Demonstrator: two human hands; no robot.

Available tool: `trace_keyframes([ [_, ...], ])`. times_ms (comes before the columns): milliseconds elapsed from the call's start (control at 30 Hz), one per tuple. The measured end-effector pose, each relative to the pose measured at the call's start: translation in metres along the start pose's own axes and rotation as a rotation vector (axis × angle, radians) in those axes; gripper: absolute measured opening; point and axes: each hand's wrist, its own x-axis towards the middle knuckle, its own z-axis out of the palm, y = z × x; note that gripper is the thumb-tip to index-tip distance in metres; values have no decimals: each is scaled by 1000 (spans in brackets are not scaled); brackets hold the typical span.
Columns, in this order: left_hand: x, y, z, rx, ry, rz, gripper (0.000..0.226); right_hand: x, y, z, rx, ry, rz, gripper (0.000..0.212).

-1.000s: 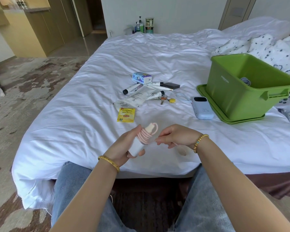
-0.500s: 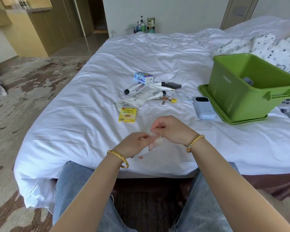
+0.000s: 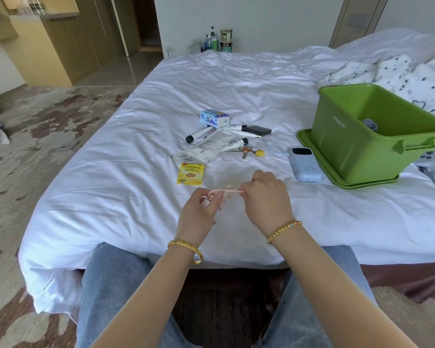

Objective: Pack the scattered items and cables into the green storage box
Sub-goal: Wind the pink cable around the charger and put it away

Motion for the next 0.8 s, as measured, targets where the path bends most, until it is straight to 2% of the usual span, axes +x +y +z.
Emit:
trace_keyframes([
  [200,-8,14,3,-255,-42,-136,20,-12,-15,3,220,244,7,19],
  [367,-11,23,4,-329,-119,-148,28,-19,-24,2,235,433,-57,24],
  [533,-15,25,5,-425,-194,-136,23,-25,-16,11,120,568,-172,21],
  [633,-17,23,7,-412,-205,-137,24,-30,-16,13,142,519,-153,22],
  [733,-19,20,9,-399,-206,-172,28,-32,-22,4,545,253,-16,22],
  [800,-22,19,11,-420,-213,-174,32,-31,-23,6,652,220,23,19],
])
